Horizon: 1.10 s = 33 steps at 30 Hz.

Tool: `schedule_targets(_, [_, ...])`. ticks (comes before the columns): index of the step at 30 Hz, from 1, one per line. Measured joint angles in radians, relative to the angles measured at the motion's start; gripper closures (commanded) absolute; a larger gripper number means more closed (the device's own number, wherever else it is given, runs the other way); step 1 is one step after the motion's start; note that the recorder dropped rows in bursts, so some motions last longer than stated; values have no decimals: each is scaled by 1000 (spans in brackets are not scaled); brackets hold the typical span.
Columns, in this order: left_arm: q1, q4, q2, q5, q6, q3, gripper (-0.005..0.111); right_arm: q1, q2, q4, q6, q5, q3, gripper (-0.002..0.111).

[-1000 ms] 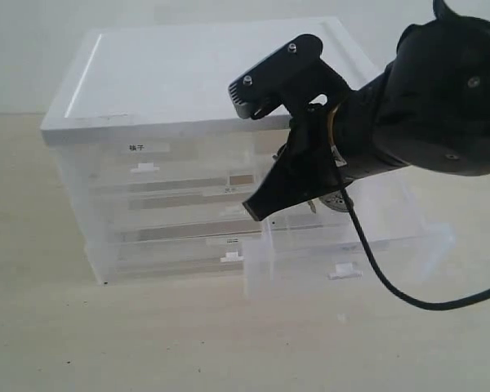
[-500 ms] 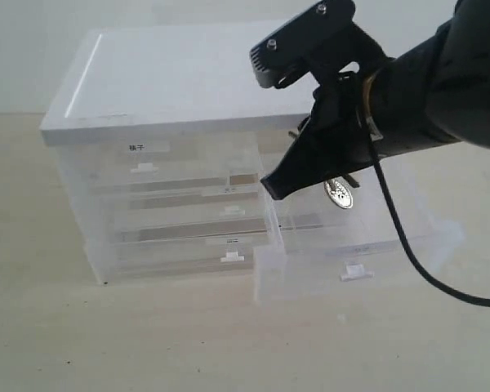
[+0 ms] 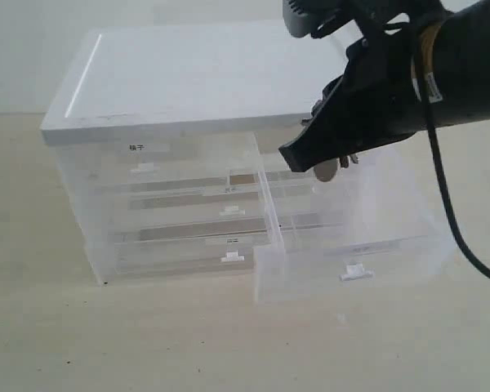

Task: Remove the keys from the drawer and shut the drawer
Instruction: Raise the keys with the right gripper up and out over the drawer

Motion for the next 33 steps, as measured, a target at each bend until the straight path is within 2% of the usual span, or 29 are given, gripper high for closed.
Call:
schedule_targets(8, [0,0,0,0,0,0,102,2,-51,2,-20,-2,0,108])
schedule_targets(20, [0,-2,0,2,0,0,102,163,-92,-41,-47,-22,0,108])
schedule_targets(33, [0,-10,0,2,0,0,102,176,-78,-3,-17,-257,0,108])
